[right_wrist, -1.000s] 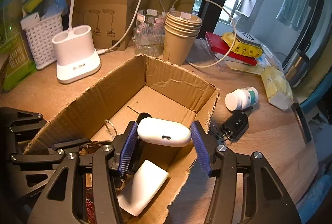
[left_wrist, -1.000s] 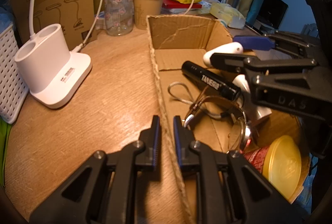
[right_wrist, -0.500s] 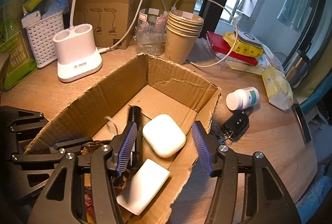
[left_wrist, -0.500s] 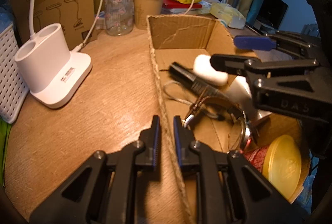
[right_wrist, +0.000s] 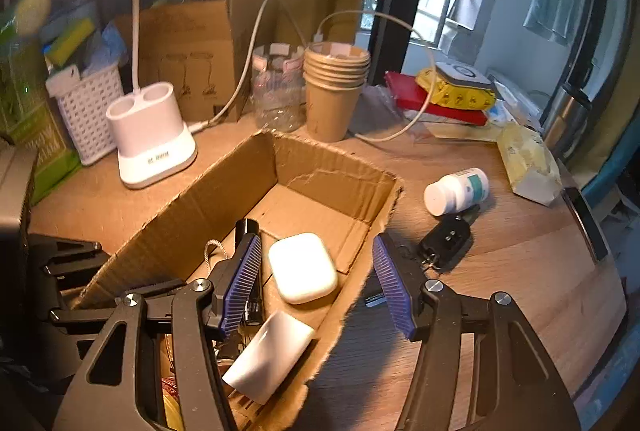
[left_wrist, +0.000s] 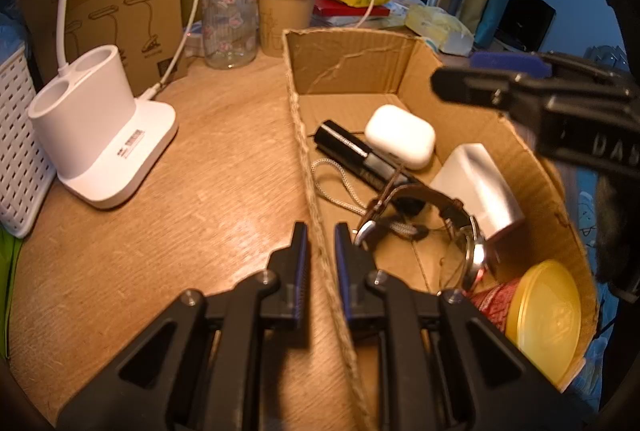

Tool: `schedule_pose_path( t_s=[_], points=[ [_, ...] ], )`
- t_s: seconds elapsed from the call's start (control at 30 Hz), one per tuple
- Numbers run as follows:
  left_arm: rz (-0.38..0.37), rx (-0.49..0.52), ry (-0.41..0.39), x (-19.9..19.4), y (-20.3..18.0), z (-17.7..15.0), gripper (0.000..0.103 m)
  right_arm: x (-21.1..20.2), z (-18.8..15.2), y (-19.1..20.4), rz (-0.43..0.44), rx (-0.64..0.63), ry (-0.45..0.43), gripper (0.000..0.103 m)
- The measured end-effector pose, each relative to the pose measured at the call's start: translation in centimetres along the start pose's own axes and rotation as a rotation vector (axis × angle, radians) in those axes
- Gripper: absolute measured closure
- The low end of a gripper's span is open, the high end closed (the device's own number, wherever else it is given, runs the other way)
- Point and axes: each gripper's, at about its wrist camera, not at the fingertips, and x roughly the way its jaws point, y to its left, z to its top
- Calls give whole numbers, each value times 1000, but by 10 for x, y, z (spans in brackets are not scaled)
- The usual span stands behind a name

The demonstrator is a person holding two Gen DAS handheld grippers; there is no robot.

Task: Organize rigid objects
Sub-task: 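Open the right gripper to drop the earbud case into the box, then move the right gripper back to the black car key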

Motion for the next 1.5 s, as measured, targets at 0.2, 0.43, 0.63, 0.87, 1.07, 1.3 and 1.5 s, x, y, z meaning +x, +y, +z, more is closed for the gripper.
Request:
schedule_pose_path(
  t_s=[0.2, 0.43, 0.63, 0.87, 1.07, 1.3, 1.5],
  points=[
    [0, 0, 0, 0, 1, 0, 88, -6, 2, -17, -21, 39, -20, 42],
    [0, 0, 0, 0, 0, 0, 88, -9, 0, -35, -45, 80, -25, 42],
    [0, 0, 0, 0, 0, 0, 88, -8, -3, -49, -68, 108, -22, 42],
    [0, 0, 0, 0, 0, 0, 88, -5, -8, -63, -83, 138, -13, 42],
    [0, 0, 0, 0, 0, 0, 88, 0, -12, -71, -98, 157, -1, 42],
    [0, 0, 0, 0, 0, 0, 88, 8, -17, -81, -106, 184, 13, 42],
    [1, 0, -1, 0, 0, 0, 88, 19, -20, -91, -106, 211, 32, 42]
  ],
)
